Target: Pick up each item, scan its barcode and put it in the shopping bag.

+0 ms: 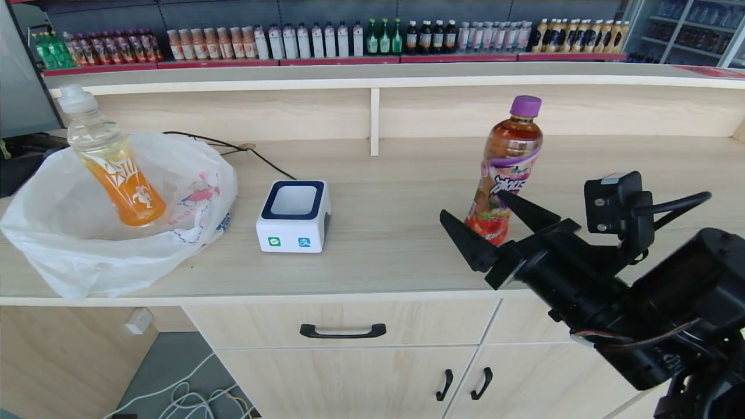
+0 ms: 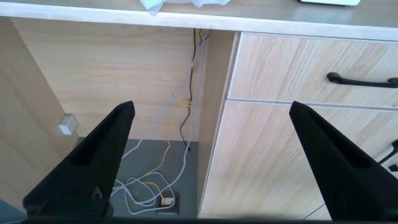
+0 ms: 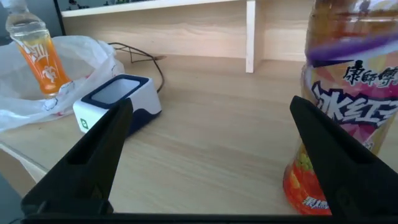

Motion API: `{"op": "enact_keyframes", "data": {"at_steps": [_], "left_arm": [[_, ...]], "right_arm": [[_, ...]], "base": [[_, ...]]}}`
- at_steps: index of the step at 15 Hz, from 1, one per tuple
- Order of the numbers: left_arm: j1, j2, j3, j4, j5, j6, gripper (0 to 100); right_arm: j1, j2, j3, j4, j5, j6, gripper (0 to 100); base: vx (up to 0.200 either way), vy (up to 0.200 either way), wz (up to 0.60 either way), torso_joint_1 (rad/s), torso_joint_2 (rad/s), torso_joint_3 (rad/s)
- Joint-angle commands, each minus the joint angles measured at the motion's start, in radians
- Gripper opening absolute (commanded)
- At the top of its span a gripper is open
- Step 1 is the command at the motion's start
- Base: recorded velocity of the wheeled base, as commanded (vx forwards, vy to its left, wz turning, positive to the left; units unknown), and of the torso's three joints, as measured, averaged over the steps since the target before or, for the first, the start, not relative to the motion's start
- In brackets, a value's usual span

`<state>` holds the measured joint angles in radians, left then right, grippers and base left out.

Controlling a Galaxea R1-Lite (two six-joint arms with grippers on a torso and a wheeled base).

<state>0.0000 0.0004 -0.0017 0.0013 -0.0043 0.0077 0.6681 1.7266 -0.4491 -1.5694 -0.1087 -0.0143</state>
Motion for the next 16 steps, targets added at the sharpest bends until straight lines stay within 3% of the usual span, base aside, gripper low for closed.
{"op": "enact_keyframes", "data": {"at_steps": [1,4,6,8,16], "left_arm": [[0.0,0.0,0.0,0.0,0.0,0.0,100],[0.0,0.0,0.0,-0.001,0.0,0.0,100],[0.0,0.0,0.0,0.0,0.0,0.0,100],[0.0,0.0,0.0,-0.001,0.0,0.0,100],[0.0,0.0,0.0,0.0,0.0,0.002,100]], "right_arm": [[0.018,-0.028,0.03,-0.001,0.0,-0.001,100],[0.018,-0.002,0.055,-0.001,-0.008,-0.004,100],[0.018,0.036,-0.005,-0.001,-0.174,-0.015,100],[0.031,0.067,-0.059,-0.001,-0.252,-0.013,100],[0.033,0.157,-0.14,-0.001,-0.272,-0.012,100]], "base": [[0.0,-0.2,0.0,0.007,0.0,0.007],[0.0,0.0,0.0,0.0,0.0,0.0],[0.0,0.0,0.0,0.0,0.0,0.0],[0.0,0.0,0.0,0.0,0.0,0.0],[0.0,0.0,0.0,0.0,0.0,0.0]]}}
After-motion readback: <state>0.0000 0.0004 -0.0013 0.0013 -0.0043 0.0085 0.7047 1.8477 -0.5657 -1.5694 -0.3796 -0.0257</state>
